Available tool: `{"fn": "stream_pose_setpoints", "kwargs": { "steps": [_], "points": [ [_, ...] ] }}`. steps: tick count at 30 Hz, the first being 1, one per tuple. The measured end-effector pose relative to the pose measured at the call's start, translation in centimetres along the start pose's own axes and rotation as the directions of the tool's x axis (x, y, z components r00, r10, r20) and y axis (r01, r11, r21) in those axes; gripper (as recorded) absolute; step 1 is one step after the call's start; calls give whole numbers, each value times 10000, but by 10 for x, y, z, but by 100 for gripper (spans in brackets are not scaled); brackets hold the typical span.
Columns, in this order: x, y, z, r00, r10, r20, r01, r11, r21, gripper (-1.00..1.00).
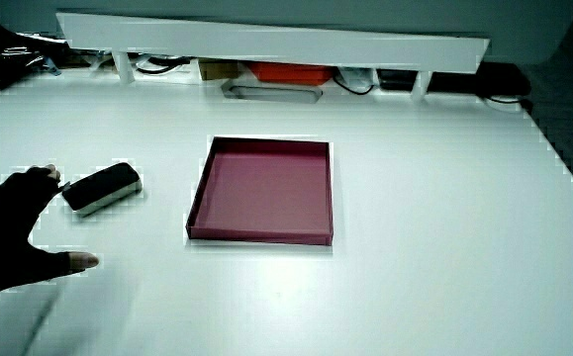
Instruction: Pick eraser
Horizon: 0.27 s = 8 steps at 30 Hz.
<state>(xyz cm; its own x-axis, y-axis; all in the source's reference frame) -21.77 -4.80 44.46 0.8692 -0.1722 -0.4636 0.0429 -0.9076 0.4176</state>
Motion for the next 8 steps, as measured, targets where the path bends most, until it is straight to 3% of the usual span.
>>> {"fn": "stream_pose_setpoints", "kwargs": {
  "steps": [1,3,4,5,6,7,8],
  "points": [
    [8,1,0,9984,-518,-243,519,9986,30,100],
    [24,2,-3,9982,-463,381,470,9987,-176,100],
    [29,5,-5,9913,-1278,-312,1284,9916,172,100],
    [40,4,-5,9951,-984,70,985,9949,-204,100],
    [46,5,-8,9947,-1026,28,1027,9945,-212,100],
    [52,8,-11,9777,-1990,-669,2000,9798,83,100],
    [55,11,-17,9751,-2190,-343,2188,9757,-86,100]
  ]
}}
